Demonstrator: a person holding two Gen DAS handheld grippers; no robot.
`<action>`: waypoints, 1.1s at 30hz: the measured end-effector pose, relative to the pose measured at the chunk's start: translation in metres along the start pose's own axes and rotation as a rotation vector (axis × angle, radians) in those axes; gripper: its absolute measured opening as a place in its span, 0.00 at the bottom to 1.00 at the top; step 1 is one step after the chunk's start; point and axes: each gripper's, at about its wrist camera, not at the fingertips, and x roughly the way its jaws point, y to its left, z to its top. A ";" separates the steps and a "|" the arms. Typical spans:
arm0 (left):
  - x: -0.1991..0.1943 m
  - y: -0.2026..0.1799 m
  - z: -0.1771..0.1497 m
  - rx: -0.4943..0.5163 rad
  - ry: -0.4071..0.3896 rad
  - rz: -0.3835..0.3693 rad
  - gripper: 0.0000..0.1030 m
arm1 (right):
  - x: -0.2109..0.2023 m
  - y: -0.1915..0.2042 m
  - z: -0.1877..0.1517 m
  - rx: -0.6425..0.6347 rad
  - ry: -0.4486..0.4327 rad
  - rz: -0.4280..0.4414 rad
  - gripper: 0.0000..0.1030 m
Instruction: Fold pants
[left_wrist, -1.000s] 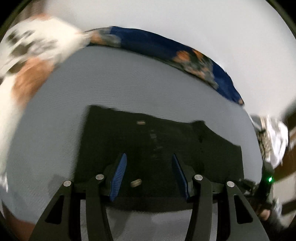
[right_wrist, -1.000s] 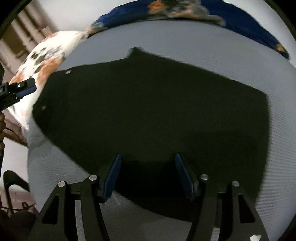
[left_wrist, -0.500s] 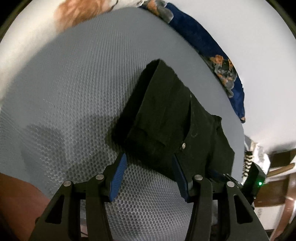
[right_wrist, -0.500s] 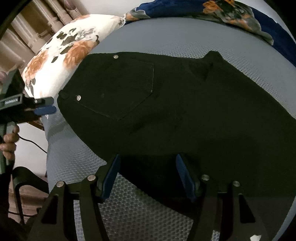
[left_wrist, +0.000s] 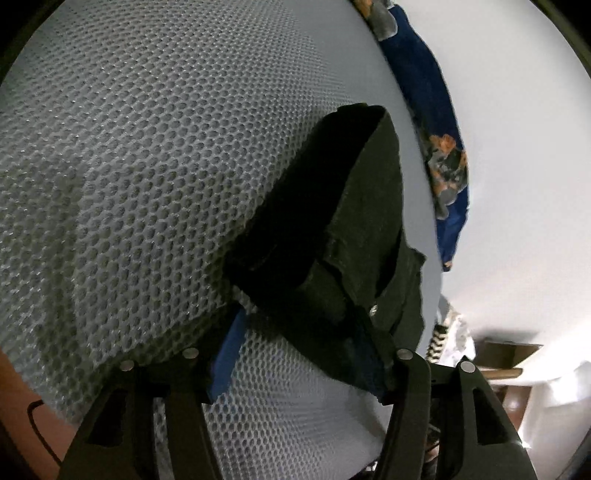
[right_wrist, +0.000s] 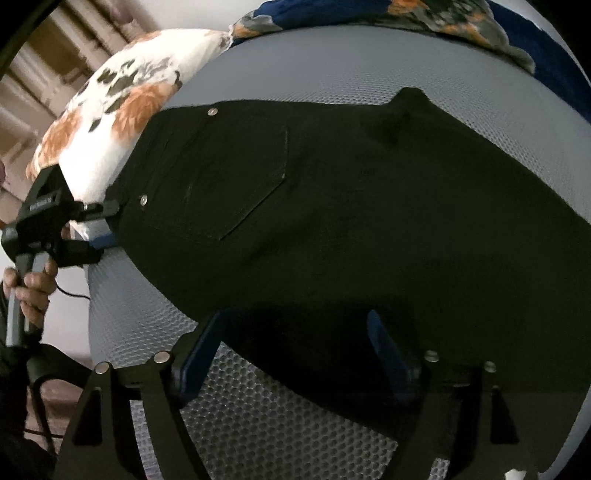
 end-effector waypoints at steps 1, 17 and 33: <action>0.000 0.002 0.002 0.001 0.001 -0.008 0.57 | 0.001 0.003 0.000 -0.013 0.002 -0.011 0.79; 0.001 0.017 0.025 0.012 -0.031 -0.165 0.63 | -0.002 -0.008 -0.001 0.052 -0.019 0.038 0.84; 0.035 -0.030 0.034 0.112 -0.074 -0.007 0.41 | -0.001 -0.011 0.002 0.072 -0.054 0.047 0.86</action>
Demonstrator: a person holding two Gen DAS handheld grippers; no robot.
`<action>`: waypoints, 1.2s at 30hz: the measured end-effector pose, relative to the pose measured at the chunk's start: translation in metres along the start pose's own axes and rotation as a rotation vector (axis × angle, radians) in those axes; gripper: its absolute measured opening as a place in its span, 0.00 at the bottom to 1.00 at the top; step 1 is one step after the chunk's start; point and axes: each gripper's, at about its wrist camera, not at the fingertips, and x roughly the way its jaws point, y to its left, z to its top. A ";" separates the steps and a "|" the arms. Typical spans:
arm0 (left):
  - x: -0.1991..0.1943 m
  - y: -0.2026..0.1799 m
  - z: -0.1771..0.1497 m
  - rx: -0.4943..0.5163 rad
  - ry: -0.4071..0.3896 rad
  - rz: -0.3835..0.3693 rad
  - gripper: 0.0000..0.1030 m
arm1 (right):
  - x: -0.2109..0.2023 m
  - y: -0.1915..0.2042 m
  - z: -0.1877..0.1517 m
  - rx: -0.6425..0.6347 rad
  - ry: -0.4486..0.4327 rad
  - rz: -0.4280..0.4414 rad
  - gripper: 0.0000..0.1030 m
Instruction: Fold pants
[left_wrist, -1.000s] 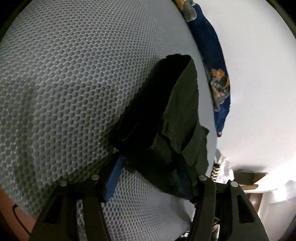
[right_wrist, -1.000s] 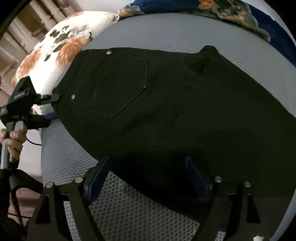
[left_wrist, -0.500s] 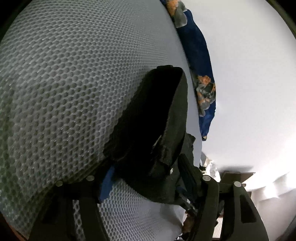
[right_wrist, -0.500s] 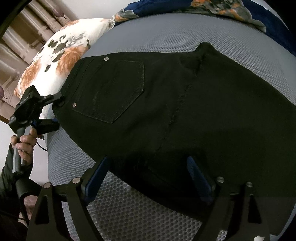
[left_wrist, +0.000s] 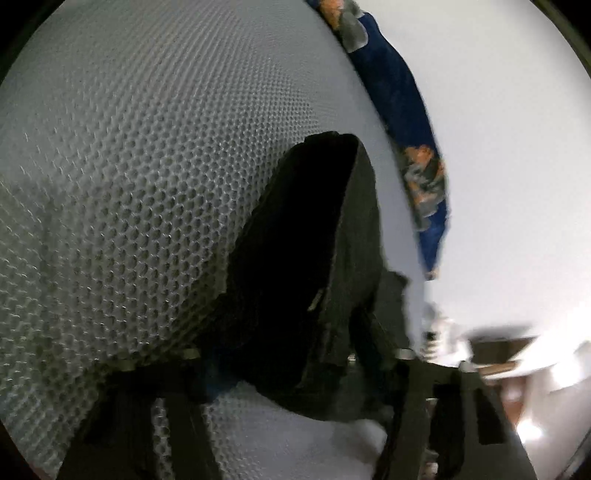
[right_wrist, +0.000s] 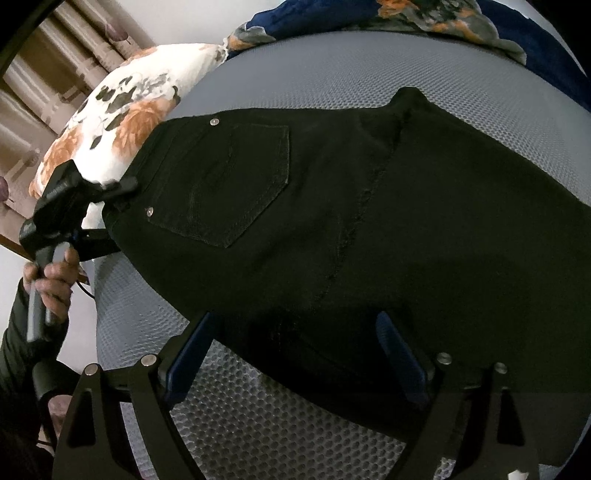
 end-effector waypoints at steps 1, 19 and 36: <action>0.003 -0.007 -0.001 0.035 -0.003 0.056 0.36 | -0.001 -0.003 0.000 0.010 -0.003 0.011 0.86; 0.015 -0.229 -0.055 0.405 -0.050 -0.033 0.26 | -0.129 -0.109 -0.005 0.263 -0.256 -0.038 0.85; 0.205 -0.318 -0.172 0.709 0.271 0.020 0.26 | -0.168 -0.225 -0.058 0.550 -0.307 0.061 0.85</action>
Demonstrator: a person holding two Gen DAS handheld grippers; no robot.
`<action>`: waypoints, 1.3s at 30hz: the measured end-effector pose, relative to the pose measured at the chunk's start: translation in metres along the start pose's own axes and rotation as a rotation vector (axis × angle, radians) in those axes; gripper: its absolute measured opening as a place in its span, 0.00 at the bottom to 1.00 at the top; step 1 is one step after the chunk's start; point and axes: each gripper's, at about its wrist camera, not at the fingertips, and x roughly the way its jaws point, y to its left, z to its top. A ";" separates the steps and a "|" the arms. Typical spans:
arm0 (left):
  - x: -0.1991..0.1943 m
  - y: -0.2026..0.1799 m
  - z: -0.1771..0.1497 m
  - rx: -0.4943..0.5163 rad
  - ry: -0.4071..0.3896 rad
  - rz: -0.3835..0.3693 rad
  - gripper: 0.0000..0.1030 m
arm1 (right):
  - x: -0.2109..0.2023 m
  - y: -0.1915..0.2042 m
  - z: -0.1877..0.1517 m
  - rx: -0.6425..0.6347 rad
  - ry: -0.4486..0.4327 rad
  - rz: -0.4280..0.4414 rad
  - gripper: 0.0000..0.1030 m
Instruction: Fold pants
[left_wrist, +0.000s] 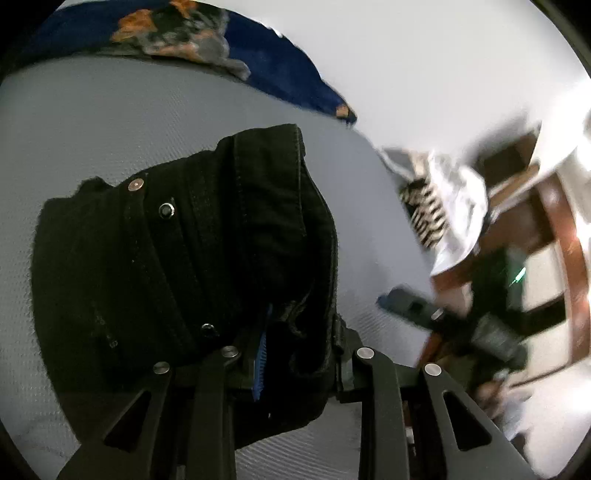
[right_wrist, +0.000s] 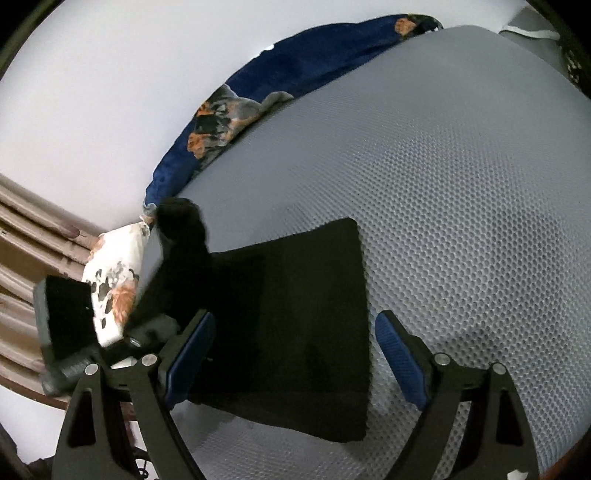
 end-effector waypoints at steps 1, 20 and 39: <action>0.007 -0.002 -0.006 0.041 0.008 0.027 0.26 | 0.002 -0.002 0.000 0.001 0.003 -0.002 0.85; -0.064 0.025 -0.030 0.124 -0.095 0.136 0.75 | 0.072 -0.006 0.013 0.009 0.202 0.221 0.83; -0.061 0.122 -0.040 -0.154 -0.047 0.276 0.75 | 0.119 -0.022 0.040 -0.059 0.315 0.432 0.47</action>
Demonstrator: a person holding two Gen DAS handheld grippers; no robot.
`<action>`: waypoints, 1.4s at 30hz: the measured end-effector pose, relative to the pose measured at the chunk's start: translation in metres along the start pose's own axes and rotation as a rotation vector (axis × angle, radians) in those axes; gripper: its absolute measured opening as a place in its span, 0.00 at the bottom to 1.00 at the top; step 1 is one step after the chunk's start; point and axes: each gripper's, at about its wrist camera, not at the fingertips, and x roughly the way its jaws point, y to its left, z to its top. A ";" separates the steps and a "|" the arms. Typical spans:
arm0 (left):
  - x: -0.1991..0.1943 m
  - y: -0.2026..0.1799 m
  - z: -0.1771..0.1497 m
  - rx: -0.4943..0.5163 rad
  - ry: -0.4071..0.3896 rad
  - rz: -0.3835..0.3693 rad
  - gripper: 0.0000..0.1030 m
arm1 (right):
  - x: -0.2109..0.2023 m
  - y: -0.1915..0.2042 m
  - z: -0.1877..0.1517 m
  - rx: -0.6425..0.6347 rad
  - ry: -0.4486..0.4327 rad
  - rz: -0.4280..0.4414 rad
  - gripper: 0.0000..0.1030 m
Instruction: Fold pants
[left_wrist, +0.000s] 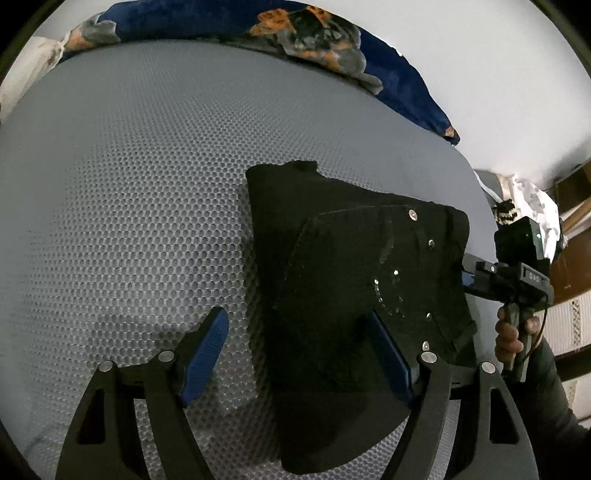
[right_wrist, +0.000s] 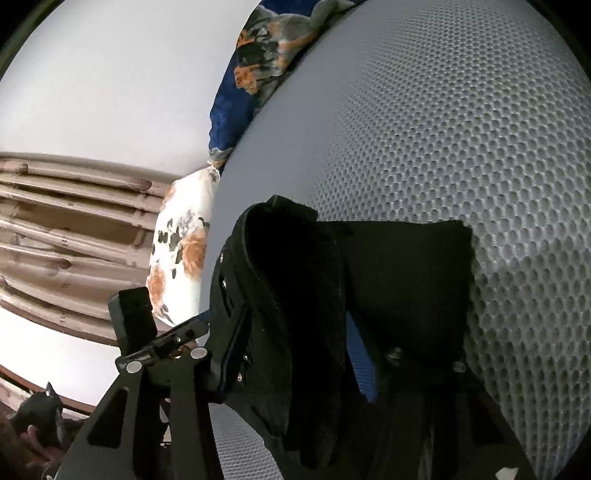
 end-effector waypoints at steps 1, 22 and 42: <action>0.002 0.000 0.000 -0.003 0.003 -0.002 0.75 | 0.002 0.003 0.000 -0.015 0.005 -0.012 0.44; -0.010 -0.010 0.007 0.010 -0.045 -0.016 0.75 | -0.051 0.040 -0.060 0.017 -0.217 -0.403 0.09; 0.022 -0.031 -0.023 0.135 0.091 0.055 0.75 | -0.050 0.060 -0.110 0.011 -0.199 -0.608 0.24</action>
